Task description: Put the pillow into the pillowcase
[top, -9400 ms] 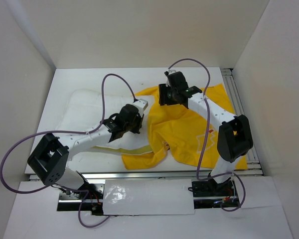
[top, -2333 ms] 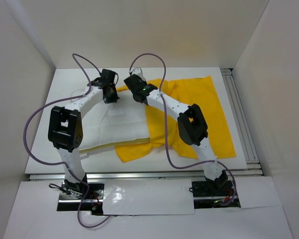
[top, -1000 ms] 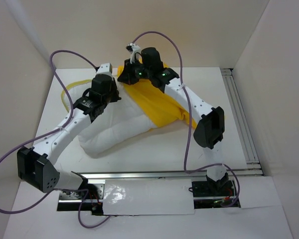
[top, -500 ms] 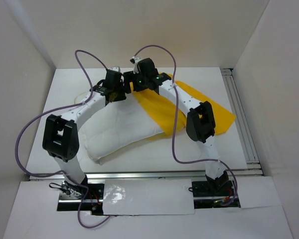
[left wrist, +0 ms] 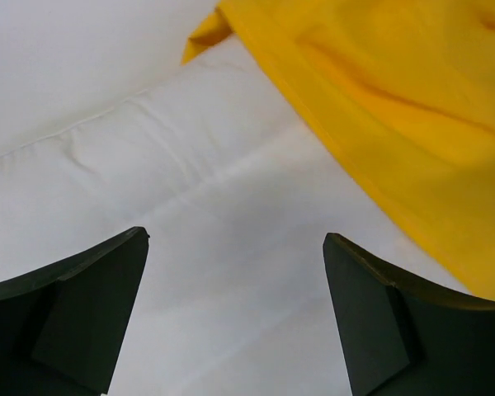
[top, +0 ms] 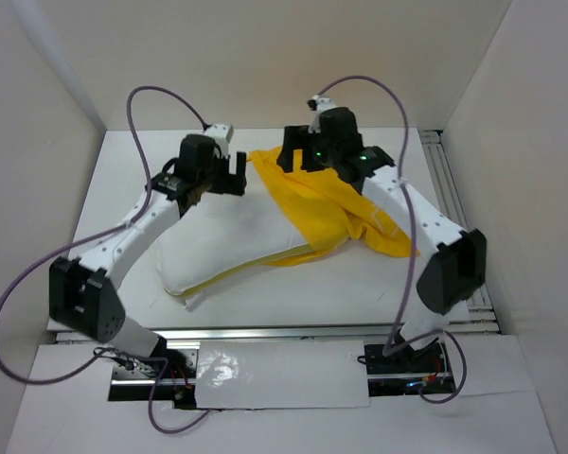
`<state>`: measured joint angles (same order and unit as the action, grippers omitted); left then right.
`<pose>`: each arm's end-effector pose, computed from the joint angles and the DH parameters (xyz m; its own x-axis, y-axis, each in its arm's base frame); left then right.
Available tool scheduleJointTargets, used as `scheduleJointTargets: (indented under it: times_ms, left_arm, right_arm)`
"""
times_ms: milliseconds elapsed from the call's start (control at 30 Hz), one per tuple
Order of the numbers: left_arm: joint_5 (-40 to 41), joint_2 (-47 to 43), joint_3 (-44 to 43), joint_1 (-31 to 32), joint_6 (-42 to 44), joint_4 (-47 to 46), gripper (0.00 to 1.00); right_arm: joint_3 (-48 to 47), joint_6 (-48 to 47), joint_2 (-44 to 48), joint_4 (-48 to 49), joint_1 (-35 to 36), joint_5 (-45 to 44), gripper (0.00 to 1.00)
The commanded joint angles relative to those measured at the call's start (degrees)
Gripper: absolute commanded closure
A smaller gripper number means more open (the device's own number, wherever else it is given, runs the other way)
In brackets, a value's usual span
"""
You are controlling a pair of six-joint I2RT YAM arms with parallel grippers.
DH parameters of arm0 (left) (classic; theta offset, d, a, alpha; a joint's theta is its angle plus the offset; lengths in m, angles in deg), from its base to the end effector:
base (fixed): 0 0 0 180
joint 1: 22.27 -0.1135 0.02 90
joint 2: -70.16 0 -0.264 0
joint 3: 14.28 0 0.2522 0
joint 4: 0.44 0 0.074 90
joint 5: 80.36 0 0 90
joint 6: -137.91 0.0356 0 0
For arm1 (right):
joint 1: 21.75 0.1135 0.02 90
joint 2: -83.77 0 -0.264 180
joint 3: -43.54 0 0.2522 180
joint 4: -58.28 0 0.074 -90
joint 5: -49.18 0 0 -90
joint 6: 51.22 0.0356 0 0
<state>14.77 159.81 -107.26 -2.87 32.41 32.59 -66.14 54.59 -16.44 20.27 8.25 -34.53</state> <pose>0.3456 -0.1183 0.3379 -0.5192 -0.0994 -0.8489 0.1233 0.9741 -0.1894 0.3546 0.2092 0.3626 -0.5562 -0.0084 -0.8310 -0.4457 0.8470 0.2897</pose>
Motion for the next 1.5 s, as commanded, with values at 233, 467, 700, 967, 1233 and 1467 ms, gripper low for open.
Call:
scheduleJointTargets:
  times_ms: [233, 467, 700, 967, 1233, 1467]
  left_arm:
    - [13.39, -23.63, 28.68, 24.19, 7.33, 2.0, 0.0]
    - [22.53, -12.85, 27.02, 27.1, 6.37, 2.17, 0.0]
    - [22.66, -1.32, 22.71, 27.19, 10.5, -0.63, 0.0]
    - [21.59, -0.08, 19.38, 26.04, 8.05, -4.41, 1.0]
    - [18.87, -1.84, 8.13, 26.04, 1.37, 2.26, 1.0]
    - [18.96, 1.58, 3.11, 26.04, -0.14, 7.8, 1.0]
  right_arm:
    - [23.47, 3.69, 23.81, -6.41, -5.03, -6.99, 0.0]
    - [29.99, 5.28, 30.59, -12.4, -6.61, -6.2, 0.0]
    - [32.73, 5.81, 32.62, -13.28, -6.62, -3.65, 0.0]
    - [36.76, 4.49, 33.14, -14.6, -3.82, -4.96, 0.05]
    - [39.75, 8.88, 27.7, -9.51, 2.6, -15.15, 0.12]
    - [41.08, 16.0, 25.85, -1.51, 4.63, -28.59, 0.16]
